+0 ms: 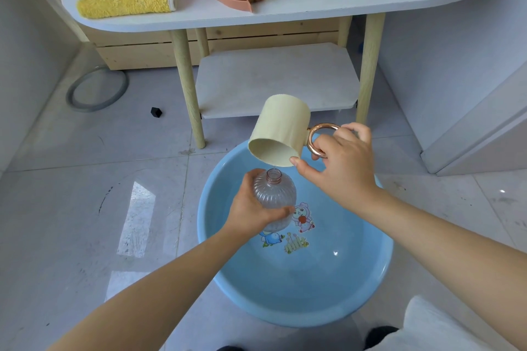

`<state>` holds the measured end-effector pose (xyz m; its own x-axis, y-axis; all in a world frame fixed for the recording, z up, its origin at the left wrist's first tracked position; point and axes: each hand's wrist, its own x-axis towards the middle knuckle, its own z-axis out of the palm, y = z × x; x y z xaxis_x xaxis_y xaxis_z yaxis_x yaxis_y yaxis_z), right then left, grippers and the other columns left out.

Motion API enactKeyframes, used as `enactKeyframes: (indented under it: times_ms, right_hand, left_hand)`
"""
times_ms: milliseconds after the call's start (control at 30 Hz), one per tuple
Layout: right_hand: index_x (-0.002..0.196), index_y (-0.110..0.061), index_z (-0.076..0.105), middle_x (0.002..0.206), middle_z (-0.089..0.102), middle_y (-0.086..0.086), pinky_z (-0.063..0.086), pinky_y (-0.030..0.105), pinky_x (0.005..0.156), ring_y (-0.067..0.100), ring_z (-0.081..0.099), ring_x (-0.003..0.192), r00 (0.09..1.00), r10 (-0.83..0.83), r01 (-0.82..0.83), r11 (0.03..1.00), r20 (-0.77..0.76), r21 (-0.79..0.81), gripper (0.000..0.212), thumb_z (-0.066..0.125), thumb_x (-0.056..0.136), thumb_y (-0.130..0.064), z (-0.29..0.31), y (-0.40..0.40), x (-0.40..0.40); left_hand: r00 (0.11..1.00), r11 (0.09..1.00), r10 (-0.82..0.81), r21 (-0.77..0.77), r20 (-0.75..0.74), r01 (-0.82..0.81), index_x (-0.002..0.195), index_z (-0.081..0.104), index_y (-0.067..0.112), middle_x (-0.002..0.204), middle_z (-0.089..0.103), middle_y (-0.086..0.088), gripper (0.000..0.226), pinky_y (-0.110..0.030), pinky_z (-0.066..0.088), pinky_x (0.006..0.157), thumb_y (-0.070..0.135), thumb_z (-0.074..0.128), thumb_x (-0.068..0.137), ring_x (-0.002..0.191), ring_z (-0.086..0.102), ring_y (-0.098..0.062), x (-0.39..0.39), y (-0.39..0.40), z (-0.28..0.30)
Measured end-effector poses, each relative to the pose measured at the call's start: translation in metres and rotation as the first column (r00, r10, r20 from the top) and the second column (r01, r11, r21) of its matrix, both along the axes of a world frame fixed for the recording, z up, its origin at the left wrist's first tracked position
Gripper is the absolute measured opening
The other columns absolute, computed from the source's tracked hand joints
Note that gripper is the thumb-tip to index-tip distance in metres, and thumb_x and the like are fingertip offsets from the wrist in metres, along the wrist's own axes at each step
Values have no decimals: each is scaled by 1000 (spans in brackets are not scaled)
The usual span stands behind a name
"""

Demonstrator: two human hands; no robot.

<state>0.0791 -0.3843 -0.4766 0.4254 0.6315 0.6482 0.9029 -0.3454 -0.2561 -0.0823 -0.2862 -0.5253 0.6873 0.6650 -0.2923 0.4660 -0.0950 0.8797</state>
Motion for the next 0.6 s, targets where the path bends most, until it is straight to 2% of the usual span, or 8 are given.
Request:
enactKeyframes:
  times_ms: [67, 133, 200, 300, 367, 467, 600]
  right_hand:
    - [56, -18, 45, 51, 31, -15, 26, 30, 80, 14, 37, 55, 987, -64, 61, 998, -147, -29, 46, 54, 76, -58, -3, 0, 0]
    - [56, -20, 42, 50, 39, -13, 23, 29, 76, 16, 40, 54, 958, -152, 125, 985, -242, -122, 48, 48, 76, -63, -10, -1, 4]
    - [56, -21, 43, 53, 49, -10, 21, 29, 77, 17, 44, 58, 937, -235, 160, 947, -260, -279, 47, 52, 78, -62, -20, -5, 12]
    - [59, -21, 44, 61, 58, -4, 21, 31, 83, 19, 46, 66, 948, -273, 148, 832, -162, -534, 44, 55, 83, -57, -38, -13, 19]
    - [68, -19, 53, 68, 61, -1, 20, 31, 87, 19, 50, 73, 970, -238, 144, 743, -57, -654, 40, 50, 87, -55, -47, -16, 22]
    - [81, -15, 60, 78, 64, 0, 16, 31, 87, 19, 54, 86, 987, -143, 151, 612, 79, -777, 36, 45, 91, -46, -56, -17, 22]
    - [78, -18, 55, 78, 65, -3, 12, 35, 85, 19, 53, 84, 981, 8, 172, 413, 193, -894, 15, 48, 89, -26, -67, -15, 18]
  left_hand:
    - [1000, 1000, 3, -2, -2, -3, 118, 39, 39, 112, 56, 19, 80, -16, 45, 79, 30, 90, 57, 103, 55, -2, -1, 0, 0]
    - [1000, 1000, 5, -3, -9, -5, 118, 39, 38, 110, 55, 20, 79, -15, 43, 78, 27, 90, 59, 101, 54, -2, -1, 1, 0]
    - [1000, 1000, 1, 0, -16, -1, 118, 39, 37, 109, 54, 21, 80, -12, 42, 77, 27, 90, 58, 101, 54, -2, -3, 1, 1]
    - [1000, 1000, -5, 2, -25, 5, 117, 37, 37, 108, 52, 23, 80, -11, 40, 76, 27, 90, 58, 102, 53, -3, -5, 2, 0]
    - [1000, 1000, -1, 2, -29, 1, 118, 37, 36, 110, 53, 19, 81, -13, 41, 79, 27, 90, 58, 104, 53, -6, -7, 4, -2]
    - [999, 1000, 1, 7, -38, -1, 125, 38, 32, 118, 53, 12, 88, -21, 44, 89, 31, 91, 55, 110, 52, -10, -9, 5, -6]
    - [999, 1000, 3, 6, -41, -3, 130, 37, 31, 122, 51, 11, 93, -26, 45, 96, 30, 92, 54, 112, 51, -11, -11, 7, -7]
